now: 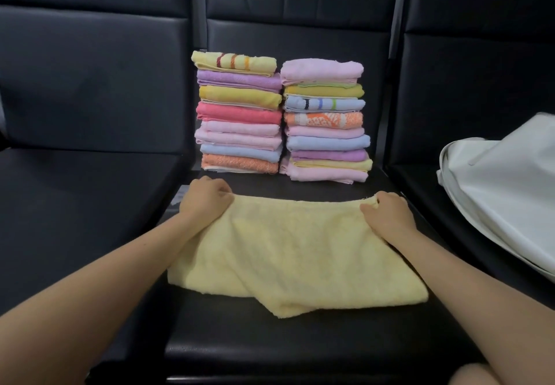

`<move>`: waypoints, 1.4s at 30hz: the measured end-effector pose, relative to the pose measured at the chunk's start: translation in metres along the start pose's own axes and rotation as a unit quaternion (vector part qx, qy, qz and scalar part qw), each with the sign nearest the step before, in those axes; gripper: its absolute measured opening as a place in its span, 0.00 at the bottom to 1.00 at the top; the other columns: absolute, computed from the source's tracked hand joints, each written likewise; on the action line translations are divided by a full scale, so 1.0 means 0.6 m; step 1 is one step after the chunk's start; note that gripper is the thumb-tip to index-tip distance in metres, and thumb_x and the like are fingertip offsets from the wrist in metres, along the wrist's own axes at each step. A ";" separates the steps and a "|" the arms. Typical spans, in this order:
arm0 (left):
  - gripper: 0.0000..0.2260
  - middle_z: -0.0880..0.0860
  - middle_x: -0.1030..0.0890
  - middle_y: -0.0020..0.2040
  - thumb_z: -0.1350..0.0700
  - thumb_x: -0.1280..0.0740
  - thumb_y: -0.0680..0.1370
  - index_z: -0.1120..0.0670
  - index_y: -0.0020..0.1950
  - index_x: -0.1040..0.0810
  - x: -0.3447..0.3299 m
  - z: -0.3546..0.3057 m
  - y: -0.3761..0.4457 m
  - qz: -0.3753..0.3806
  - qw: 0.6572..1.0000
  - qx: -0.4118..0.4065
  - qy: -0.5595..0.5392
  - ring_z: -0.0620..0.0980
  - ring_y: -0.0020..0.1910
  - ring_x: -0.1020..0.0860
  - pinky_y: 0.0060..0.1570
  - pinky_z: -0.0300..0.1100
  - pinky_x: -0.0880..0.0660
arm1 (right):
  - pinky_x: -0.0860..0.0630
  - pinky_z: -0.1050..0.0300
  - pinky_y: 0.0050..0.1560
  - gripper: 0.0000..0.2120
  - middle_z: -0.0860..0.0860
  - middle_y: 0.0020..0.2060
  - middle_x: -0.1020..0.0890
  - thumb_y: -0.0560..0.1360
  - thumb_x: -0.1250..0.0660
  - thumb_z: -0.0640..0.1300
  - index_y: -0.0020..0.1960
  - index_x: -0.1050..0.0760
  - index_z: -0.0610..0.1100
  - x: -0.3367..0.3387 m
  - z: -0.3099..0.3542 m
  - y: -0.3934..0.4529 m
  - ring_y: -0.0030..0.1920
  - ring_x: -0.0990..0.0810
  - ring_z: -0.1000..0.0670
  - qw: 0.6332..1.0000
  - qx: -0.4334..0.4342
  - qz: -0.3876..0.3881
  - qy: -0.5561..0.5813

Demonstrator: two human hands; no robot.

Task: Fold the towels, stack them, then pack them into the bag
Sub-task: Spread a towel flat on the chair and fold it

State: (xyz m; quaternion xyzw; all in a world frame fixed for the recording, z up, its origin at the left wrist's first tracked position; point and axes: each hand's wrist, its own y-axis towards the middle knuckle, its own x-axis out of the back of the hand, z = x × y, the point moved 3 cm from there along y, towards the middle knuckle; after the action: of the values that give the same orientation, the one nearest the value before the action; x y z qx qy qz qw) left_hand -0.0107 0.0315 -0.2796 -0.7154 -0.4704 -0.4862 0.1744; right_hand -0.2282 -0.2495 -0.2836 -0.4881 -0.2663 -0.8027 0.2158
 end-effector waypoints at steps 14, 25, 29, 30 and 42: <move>0.01 0.44 0.20 0.45 0.52 0.31 0.76 0.46 0.47 0.20 0.028 0.006 -0.013 0.086 0.994 -0.001 -0.066 0.46 0.50 0.23 0.52 0.40 0.29 | 0.26 0.51 0.50 0.05 0.50 0.45 0.19 0.75 0.32 0.46 0.48 0.20 0.45 0.038 0.001 -0.033 0.48 0.22 0.48 0.981 0.049 0.070 0.174; 0.09 0.59 0.18 0.37 0.59 0.34 0.76 0.59 0.40 0.16 0.087 -0.015 -0.056 -0.038 0.996 -0.017 -0.082 0.52 0.34 0.26 0.36 0.43 0.30 | 0.27 0.52 0.44 0.10 0.47 0.42 0.20 0.77 0.35 0.44 0.48 0.20 0.38 0.092 0.015 -0.082 0.44 0.23 0.46 0.995 0.013 -0.016 0.099; 0.07 0.50 0.26 0.34 0.55 0.34 0.76 0.47 0.38 0.23 0.160 -0.051 -0.086 -0.143 0.973 -0.029 -0.179 0.47 0.35 0.30 0.37 0.41 0.34 | 0.28 0.47 0.40 0.13 0.38 0.39 0.21 0.75 0.35 0.43 0.46 0.23 0.30 0.157 0.038 -0.106 0.40 0.24 0.38 0.953 -0.010 -0.064 0.297; 0.06 0.48 0.23 0.37 0.55 0.34 0.77 0.47 0.42 0.20 0.184 -0.066 -0.096 -0.170 0.962 -0.032 -0.211 0.46 0.36 0.27 0.38 0.40 0.31 | 0.30 0.50 0.38 0.13 0.40 0.35 0.23 0.75 0.35 0.43 0.43 0.24 0.31 0.179 0.050 -0.108 0.37 0.27 0.40 0.935 -0.018 -0.059 0.349; 0.06 0.45 0.21 0.41 0.56 0.35 0.77 0.49 0.42 0.20 0.434 -0.199 -0.180 -0.293 0.834 -0.065 -0.463 0.43 0.39 0.26 0.39 0.37 0.29 | 0.36 0.55 0.34 0.05 0.50 0.30 0.31 0.72 0.36 0.39 0.38 0.31 0.45 0.456 0.188 -0.114 0.33 0.32 0.49 0.790 0.005 -0.094 0.606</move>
State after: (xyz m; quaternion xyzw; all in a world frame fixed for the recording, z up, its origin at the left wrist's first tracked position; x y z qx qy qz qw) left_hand -0.1429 0.1319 -0.0224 -0.6953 -0.6511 -0.1555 -0.2617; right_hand -0.3118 -0.1489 -0.0095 0.1274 -0.1294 -0.9486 0.2592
